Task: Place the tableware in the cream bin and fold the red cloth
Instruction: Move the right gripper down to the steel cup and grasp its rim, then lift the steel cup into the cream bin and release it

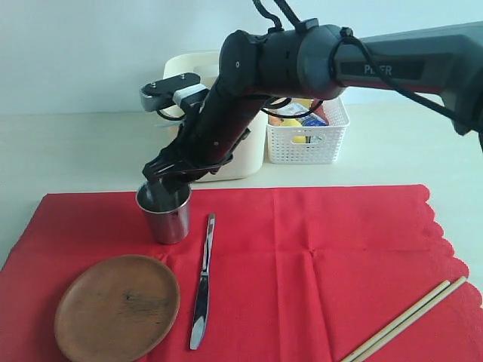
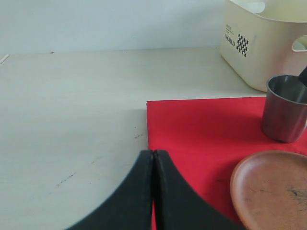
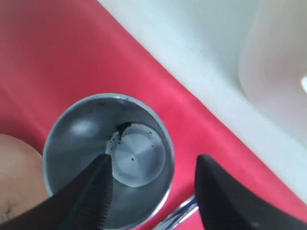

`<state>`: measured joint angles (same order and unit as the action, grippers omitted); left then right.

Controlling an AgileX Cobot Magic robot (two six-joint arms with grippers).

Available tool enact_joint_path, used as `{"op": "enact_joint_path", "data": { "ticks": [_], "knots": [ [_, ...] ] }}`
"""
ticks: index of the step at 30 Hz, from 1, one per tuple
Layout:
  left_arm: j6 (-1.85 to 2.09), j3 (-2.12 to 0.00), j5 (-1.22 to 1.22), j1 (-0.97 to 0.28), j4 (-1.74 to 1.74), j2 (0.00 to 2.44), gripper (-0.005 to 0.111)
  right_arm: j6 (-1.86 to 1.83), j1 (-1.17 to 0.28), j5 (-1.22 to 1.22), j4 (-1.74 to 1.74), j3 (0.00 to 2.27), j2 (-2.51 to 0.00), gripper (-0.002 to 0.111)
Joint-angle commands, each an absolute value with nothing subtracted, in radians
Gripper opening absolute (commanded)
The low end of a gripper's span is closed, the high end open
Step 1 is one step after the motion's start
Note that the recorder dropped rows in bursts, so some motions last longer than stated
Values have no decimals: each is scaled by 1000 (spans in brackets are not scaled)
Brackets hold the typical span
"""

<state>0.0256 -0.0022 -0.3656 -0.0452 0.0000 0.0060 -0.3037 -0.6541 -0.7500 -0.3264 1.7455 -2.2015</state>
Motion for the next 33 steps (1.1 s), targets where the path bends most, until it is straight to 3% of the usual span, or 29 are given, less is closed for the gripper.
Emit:
{"op": "enact_joint_path", "data": {
  "ticks": [1,12,21,33],
  "knots": [
    [26,0,-357,-45,-10,0,0,-303,-675,-724,-328,1751,-2210,51],
    [26,0,-357,-45,-10,0,0,-222,-675,-700,-258,1751,-2284,48],
    [26,0,-357,-45,-10,0,0,-216,-675,-704,-263,1751,-2237,0],
    [26,0,-357,-45,-10,0,0,-218,-675,-745,-219,1751,-2037,0]
  ]
}}
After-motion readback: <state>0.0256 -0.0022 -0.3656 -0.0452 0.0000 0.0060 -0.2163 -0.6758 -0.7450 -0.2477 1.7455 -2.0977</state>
